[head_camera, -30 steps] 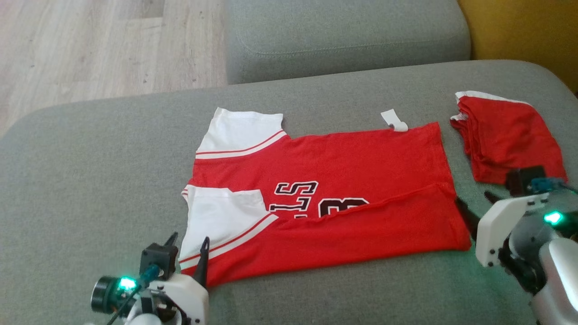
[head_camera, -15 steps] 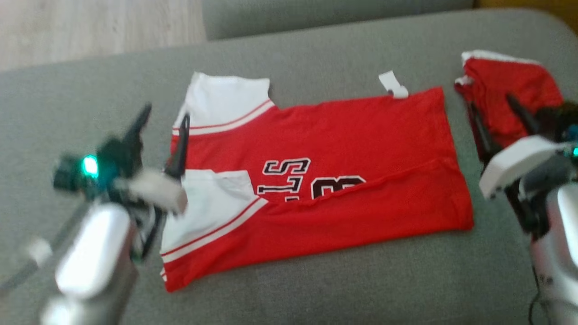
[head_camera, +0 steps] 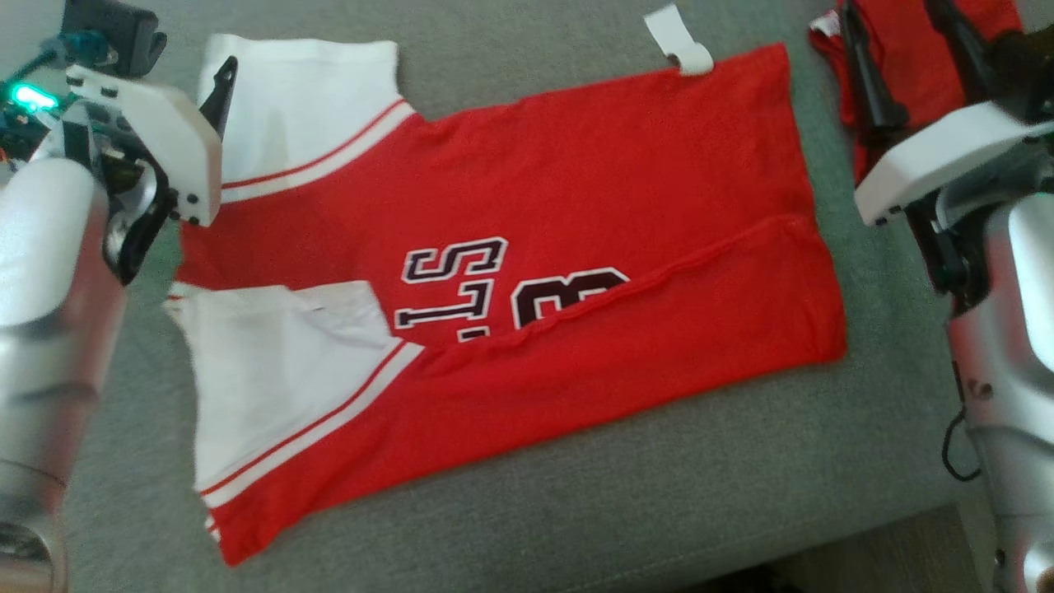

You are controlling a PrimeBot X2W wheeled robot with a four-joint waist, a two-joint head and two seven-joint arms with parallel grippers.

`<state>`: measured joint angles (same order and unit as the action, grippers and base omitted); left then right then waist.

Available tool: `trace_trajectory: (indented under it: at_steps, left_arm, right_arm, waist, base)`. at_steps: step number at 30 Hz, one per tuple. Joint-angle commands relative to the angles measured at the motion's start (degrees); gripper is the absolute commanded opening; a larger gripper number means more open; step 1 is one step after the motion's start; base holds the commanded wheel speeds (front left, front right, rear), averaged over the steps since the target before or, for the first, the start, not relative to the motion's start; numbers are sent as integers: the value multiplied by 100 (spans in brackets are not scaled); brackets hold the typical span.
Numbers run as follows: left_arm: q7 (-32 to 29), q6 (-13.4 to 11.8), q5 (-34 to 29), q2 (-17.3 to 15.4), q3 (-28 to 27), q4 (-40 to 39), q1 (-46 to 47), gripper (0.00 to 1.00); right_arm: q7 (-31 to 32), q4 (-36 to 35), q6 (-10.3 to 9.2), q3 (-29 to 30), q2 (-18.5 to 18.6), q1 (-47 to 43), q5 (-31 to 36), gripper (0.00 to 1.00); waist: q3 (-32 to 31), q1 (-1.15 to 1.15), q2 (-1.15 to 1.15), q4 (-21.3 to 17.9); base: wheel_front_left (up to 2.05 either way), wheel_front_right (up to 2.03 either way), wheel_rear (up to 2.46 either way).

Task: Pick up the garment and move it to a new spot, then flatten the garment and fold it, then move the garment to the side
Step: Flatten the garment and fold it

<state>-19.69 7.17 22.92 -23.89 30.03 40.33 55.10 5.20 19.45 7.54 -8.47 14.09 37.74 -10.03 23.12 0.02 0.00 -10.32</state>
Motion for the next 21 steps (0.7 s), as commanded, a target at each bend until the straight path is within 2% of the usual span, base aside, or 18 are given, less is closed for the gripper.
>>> trace_trajectory:
  at_steps: [1, 11, 17, 18, 19, 21]
  left_arm:
    - [-57, 28, 135, -324, -44, -86, 344, 100]
    - [-215, 31, 569, -680, 435, 537, 850, 100]
    - [-632, 31, 1200, -555, 604, 860, 872, 100]
    - [-832, 31, 1397, -505, 654, 865, 829, 95]
    - [-1032, 31, 1566, -479, 786, 772, 783, 0]
    - [-1139, 31, 1809, -534, 956, 554, 761, 0]
  right_arm:
    - [-84, -141, -5, -99, -32, 163, -22, 100]
    - [-207, -102, -5, -292, -57, 390, -73, 100]
    - [-175, -94, -5, -325, 5, 391, -64, 100]
    - [-150, -74, -5, -306, 19, 388, -69, 100]
    - [-109, -52, -5, -294, 30, 383, -84, 100]
    - [-27, -45, -5, -290, 38, 391, -182, 100]
  waist:
    - [267, -2, 0, -240]
    - [563, -2, 0, -463]
    - [598, -2, 0, -494]
    - [587, -2, 0, -480]
    - [574, -2, 0, -461]
    - [547, -2, 0, -397]
  base:
    - [0, 0, 0]
    - [0, 0, 0]
    - [0, 0, 0]
    - [0, 0, 0]
    - [0, 0, 0]
    - [0, 0, 0]
